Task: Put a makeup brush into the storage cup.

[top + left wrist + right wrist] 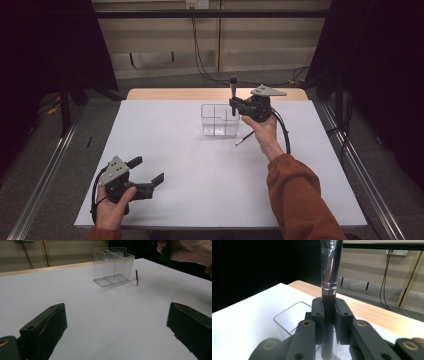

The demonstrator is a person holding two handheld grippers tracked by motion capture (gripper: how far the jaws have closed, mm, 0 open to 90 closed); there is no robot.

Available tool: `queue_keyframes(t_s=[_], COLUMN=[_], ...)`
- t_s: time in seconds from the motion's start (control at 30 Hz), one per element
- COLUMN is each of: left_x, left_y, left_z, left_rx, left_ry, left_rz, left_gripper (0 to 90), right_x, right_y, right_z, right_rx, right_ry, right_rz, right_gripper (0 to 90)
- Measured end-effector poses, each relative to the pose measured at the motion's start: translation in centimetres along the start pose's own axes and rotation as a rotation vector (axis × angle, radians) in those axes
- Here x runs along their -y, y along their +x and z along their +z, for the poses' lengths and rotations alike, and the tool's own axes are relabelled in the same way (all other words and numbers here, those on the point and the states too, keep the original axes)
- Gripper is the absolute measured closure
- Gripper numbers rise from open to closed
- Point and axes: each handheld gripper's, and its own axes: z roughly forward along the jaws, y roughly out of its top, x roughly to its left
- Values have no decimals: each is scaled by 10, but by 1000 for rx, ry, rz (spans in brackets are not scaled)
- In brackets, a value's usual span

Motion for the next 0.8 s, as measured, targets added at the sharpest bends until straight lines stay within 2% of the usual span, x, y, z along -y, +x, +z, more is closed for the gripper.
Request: queue_keyframes(t_s=[0.17,0.27,0.57,0.67,0.73,0.8], left_x=[0,0,0,0,0,0], left_y=[0,1,0,-1,-1,-2], left_z=[0,0,1,2,2,2], left_rx=[2,6,6,8,18,6], left_ry=[7,6,10,11,9,10], left_rz=[3,-12,7,5,-14,7], left_gripper=[28,28,28,28,28,28], right_x=[6,10,24,28,30,31], right_y=[-1,-4,-10,-12,-12,-11], right_z=[1,3,8,9,10,11], right_rx=[-2,0,-7,-13,-18,-18], right_ry=[2,17,38,48,52,53], right_rz=[-3,-5,9,5,7,6], right_gripper=[801,801,800,800,800,800])
